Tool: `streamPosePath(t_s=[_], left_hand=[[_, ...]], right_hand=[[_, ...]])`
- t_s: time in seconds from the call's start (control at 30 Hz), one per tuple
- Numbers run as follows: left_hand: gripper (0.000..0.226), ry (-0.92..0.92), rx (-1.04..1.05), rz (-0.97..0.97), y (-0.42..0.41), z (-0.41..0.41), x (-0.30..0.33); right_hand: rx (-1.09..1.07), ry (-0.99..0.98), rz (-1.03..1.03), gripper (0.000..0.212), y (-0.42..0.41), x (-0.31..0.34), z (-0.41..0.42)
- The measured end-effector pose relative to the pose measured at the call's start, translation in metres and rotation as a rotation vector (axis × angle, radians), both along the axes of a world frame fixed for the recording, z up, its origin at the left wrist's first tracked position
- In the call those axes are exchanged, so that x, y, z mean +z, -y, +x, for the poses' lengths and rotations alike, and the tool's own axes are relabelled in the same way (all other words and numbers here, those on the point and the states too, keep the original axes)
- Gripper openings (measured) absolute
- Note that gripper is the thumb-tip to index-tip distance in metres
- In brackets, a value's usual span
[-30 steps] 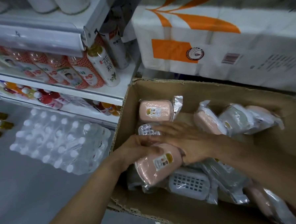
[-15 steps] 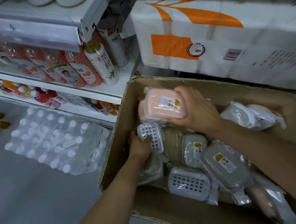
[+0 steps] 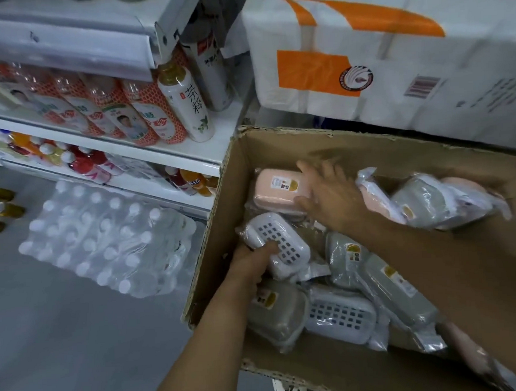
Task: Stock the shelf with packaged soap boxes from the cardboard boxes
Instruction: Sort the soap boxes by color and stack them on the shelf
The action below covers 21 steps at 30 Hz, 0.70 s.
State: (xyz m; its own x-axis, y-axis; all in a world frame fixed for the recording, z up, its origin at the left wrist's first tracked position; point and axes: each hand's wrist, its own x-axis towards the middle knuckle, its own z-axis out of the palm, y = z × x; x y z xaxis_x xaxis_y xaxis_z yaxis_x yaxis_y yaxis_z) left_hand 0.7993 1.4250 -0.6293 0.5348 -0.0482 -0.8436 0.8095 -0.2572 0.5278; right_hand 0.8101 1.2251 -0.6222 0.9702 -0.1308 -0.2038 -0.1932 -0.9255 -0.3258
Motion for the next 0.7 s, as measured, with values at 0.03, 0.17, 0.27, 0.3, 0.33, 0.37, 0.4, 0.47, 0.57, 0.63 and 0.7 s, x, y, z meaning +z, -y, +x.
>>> streamPosePath(t_s=[0.03,0.17,0.27,0.3,0.33,0.37,0.4,0.47,0.57,0.63,0.7], left_hand=[[0.040,-0.022,0.034,-0.018,-0.001,-0.001,0.005],[0.034,-0.136,0.196,-0.133,-0.006,-0.005,0.022],[0.035,-0.166,0.183,-0.195,-0.006,-0.010,0.043],[0.035,-0.139,0.159,-0.206,-0.006,-0.011,0.050],[0.032,-0.081,0.132,-0.189,-0.008,-0.013,0.057],[0.028,0.012,0.116,-0.143,-0.010,-0.015,0.065],[0.024,0.146,0.105,-0.069,-0.015,-0.017,0.073],[0.021,0.534,0.008,0.150,-0.030,-0.021,0.079],[0.035,1.013,-0.350,0.572,-0.057,-0.019,0.074],[0.050,1.035,-0.520,0.711,-0.070,-0.013,0.063],[0.064,0.897,-0.625,0.725,-0.076,-0.006,0.054]], right_hand=[[0.045,0.087,0.099,0.067,-0.001,0.005,-0.013],[0.351,-0.070,0.401,0.080,-0.016,0.017,-0.065],[0.232,0.042,0.464,0.069,-0.029,0.007,-0.078],[0.124,0.099,0.535,0.056,-0.033,0.008,-0.079],[-0.016,0.108,0.651,0.044,-0.036,0.011,-0.077],[-0.166,0.084,0.800,0.035,-0.038,0.015,-0.076],[-0.312,0.044,0.947,0.028,-0.039,0.020,-0.074],[-0.537,-0.066,1.112,0.019,-0.036,0.022,-0.074],[-0.662,-0.173,1.127,0.028,-0.026,0.013,-0.078],[-0.743,-0.217,1.228,0.032,-0.026,0.007,-0.078],[-0.825,-0.302,1.341,0.028,-0.033,0.000,-0.075]])
